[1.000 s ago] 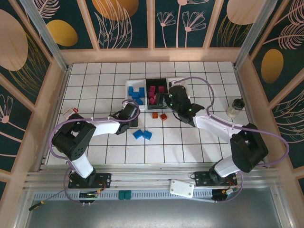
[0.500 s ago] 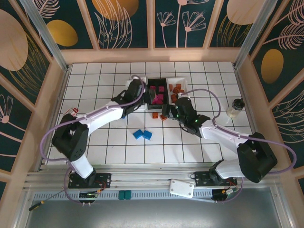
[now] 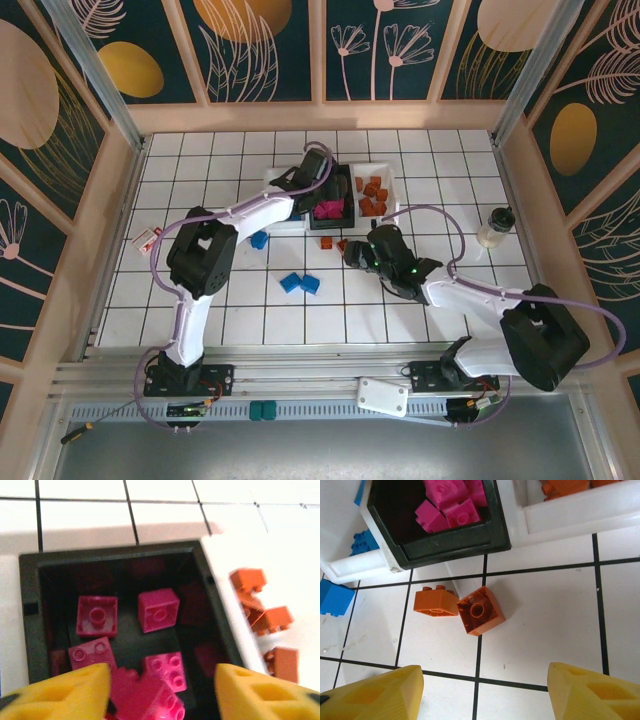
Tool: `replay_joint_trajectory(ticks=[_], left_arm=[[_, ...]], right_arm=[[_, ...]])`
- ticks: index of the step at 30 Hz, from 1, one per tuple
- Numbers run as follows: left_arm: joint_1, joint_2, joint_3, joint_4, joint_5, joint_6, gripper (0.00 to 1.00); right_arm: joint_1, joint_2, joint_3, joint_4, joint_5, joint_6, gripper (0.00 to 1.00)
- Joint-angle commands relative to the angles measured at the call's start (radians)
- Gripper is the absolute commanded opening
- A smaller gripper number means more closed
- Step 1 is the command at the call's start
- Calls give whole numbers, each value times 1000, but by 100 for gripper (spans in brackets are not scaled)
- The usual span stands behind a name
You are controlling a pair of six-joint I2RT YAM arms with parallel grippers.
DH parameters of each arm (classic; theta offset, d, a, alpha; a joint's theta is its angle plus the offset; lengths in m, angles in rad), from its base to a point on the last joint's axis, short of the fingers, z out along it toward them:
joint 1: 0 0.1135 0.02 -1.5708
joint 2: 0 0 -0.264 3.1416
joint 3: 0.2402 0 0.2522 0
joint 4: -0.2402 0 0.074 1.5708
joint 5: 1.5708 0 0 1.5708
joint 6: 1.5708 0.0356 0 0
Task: Sort the legos into containers by color
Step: Place the lego in the container, then pick up the lego from the center of the table.
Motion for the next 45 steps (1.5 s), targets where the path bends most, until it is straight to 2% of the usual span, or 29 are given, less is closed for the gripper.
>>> replay_joint_trajectory(ticks=[1,5,10,17,22,27,32,38,45], left_arm=[[6,-99,14,8,34,-2,72],[2,-253,-99,60,53,-6,87],[0,-489,-333,142,53,-29,99],[-1,-783,-707,213,-5,-92,99],[-1,-949,-886,204,-60,-120,99],[-1,-1037,-971,172,-82,-137,99],[-1,-1065,-1027,161,-92,-151,99],[-1,-1107,-1087,163,-111,-168,98],[-1,-1148,-1110,140,-147,-163,98]], right_arm=[[12,61,1,58,21,42,67],[14,141,46,124,34,43,67],[6,246,120,130,70,21,67],[-6,352,172,145,51,12,66],[-25,402,181,146,51,20,61],[-41,441,170,160,34,20,57],[-43,457,171,175,15,-8,63],[-43,458,206,167,45,-32,64],[-47,517,264,161,50,-41,58]])
